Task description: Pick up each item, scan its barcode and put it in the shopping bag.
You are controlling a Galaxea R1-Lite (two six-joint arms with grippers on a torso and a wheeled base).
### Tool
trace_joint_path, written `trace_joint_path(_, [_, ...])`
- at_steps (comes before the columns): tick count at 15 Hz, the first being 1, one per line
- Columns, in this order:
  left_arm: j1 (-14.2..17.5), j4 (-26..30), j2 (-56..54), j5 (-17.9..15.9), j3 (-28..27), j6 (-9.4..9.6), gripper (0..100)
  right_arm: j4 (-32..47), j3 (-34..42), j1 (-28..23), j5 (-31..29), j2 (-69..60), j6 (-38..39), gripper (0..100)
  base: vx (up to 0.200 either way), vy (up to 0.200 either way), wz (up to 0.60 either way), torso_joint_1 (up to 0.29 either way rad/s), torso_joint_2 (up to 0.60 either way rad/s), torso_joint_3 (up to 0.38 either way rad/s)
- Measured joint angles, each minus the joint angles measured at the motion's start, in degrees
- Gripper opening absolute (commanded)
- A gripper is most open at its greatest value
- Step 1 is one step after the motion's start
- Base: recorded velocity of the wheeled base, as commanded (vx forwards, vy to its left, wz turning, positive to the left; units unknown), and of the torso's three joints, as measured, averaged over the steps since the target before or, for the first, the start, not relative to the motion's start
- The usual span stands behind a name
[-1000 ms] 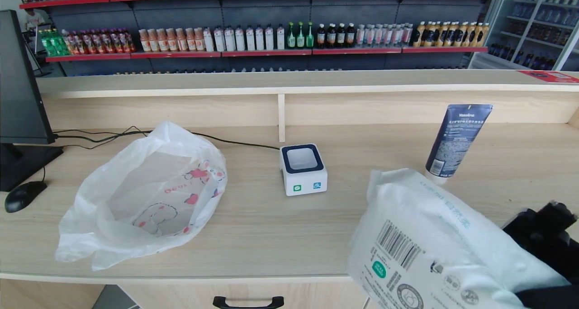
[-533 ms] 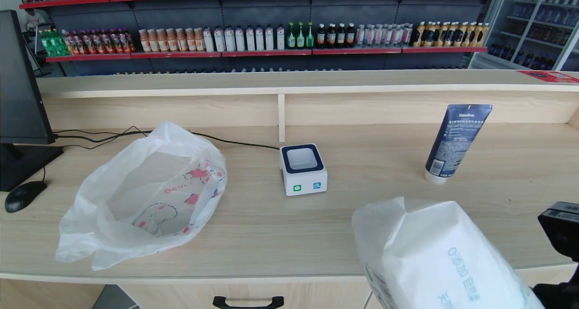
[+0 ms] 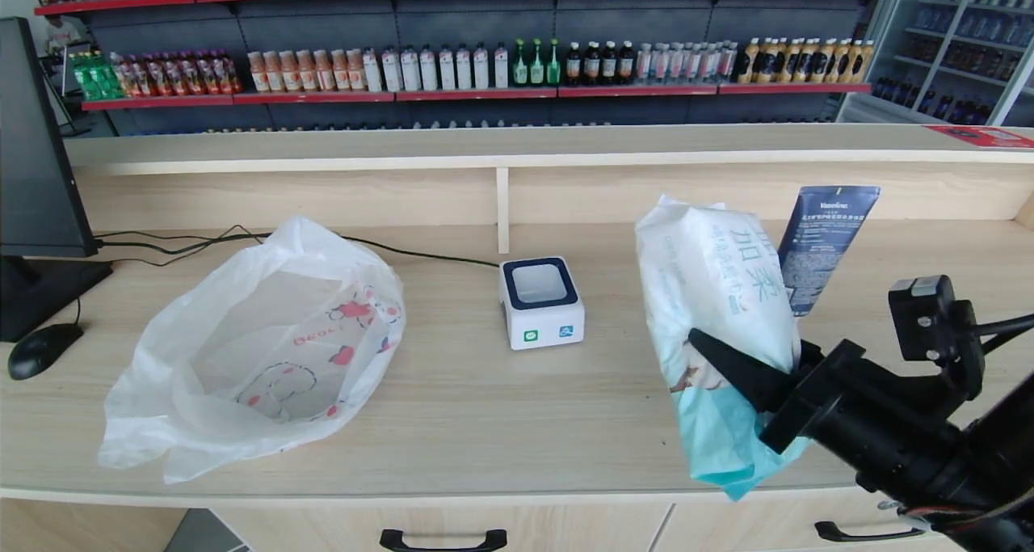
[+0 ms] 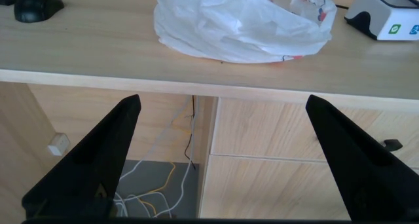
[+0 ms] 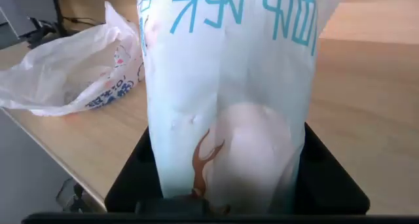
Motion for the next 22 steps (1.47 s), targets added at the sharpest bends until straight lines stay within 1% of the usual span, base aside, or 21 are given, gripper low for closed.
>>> trace_joint_path(1, [0.0,0.0,0.0,0.0,0.0,-0.02,100,-0.1,-3.9,0.7,-3.7,0.6,-2.9,0,0.0,0.0,0.0,0.0,0.0,0.0])
trace_joint_path(2, [0.0,0.0,0.0,0.0,0.0,-0.05,100,-0.2,-7.0,1.5,-7.5,1.0,-8.5,0,0.0,0.0,0.0,0.0,0.0,0.0])
trace_joint_path(3, [0.0,0.0,0.0,0.0,0.0,-0.02,100,-0.1,-8.8,2.3,-12.0,1.2,-11.3,0,0.0,0.0,0.0,0.0,0.0,0.0])
trace_joint_path(6, [0.0,0.0,0.0,0.0,0.0,-0.02,100,-0.1,-10.2,6.0,-31.9,0.3,-14.0,0,0.0,0.0,0.0,0.0,0.0,0.0])
trace_joint_path(7, [0.0,0.0,0.0,0.0,0.0,-0.05,100,-0.1,-9.6,8.2,-36.9,-0.7,-14.1,0,0.0,0.0,0.0,0.0,0.0,0.0])
trace_joint_path(9, [0.0,0.0,0.0,0.0,0.0,0.22,100,-0.2,-8.4,12.8,-38.5,-2.8,-12.9,0,0.0,0.0,0.0,0.0,0.0,0.0])
trace_joint_path(11, [-0.1,0.0,0.0,-0.1,0.0,0.65,100,-0.1,-7.0,16.1,-37.9,-3.9,-8.4,0,0.0,0.0,0.0,0.0,0.0,0.0])
trace_joint_path(13, [0.0,0.1,0.0,-0.1,0.0,0.57,100,-0.1,-5.3,17.1,-36.0,-4.2,-7.6,0,0.0,0.0,0.0,0.0,0.0,0.0])
trace_joint_path(15, [0.0,0.0,0.0,-0.1,0.0,0.46,100,-0.1,-5.8,17.4,-33.0,-3.7,-7.9,0,0.0,0.0,0.0,0.0,0.0,0.0])
trace_joint_path(17, [0.0,0.0,0.0,-0.1,0.0,0.46,100,-0.1,-7.4,17.0,-32.2,-3.1,-7.2,0,0.0,0.0,0.0,0.0,0.0,0.0])
trace_joint_path(19, [0.0,0.0,0.0,-0.1,0.0,0.49,100,-0.1,-7.3,15.9,-32.5,-2.2,-6.6,0,0.0,0.0,0.0,0.0,0.0,0.0])
trace_joint_path(20, [0.0,0.0,0.0,-0.1,0.0,0.46,100,0.0,-7.5,14.1,-32.6,-1.3,-6.5,0,0.0,0.0,0.0,0.0,0.0,0.0])
trace_joint_path(22, [0.0,0.0,0.0,-0.1,0.0,0.46,100,-0.1,-8.5,8.5,-32.6,1.1,-6.0,0,0.0,0.0,0.0,0.0,0.0,0.0])
